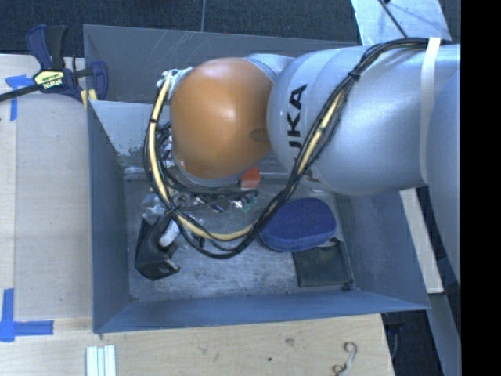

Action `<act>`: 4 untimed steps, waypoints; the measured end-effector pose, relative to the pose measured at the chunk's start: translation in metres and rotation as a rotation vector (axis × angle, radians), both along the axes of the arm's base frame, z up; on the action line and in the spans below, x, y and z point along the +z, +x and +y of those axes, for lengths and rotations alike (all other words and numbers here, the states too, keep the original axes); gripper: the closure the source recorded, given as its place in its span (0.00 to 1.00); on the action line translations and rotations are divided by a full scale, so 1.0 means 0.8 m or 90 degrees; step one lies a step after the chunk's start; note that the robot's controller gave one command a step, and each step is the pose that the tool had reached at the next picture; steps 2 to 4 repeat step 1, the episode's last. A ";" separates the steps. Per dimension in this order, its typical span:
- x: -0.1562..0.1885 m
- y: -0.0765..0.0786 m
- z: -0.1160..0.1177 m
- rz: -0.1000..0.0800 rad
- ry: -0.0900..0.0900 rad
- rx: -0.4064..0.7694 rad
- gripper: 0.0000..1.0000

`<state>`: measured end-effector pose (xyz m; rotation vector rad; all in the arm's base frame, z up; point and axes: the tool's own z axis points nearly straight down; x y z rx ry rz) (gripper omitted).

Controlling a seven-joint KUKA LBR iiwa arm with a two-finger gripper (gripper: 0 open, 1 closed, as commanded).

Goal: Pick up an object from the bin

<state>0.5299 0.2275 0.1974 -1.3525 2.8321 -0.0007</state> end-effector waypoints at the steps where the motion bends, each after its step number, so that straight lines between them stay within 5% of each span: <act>1: 0.067 -0.014 -0.003 0.001 0.000 0.232 1.00; 4: 0.067 -0.014 -0.003 0.001 0.000 0.232 1.00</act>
Offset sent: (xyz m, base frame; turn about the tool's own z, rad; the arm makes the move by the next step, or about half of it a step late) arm -0.0111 -0.0017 0.0545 -0.3658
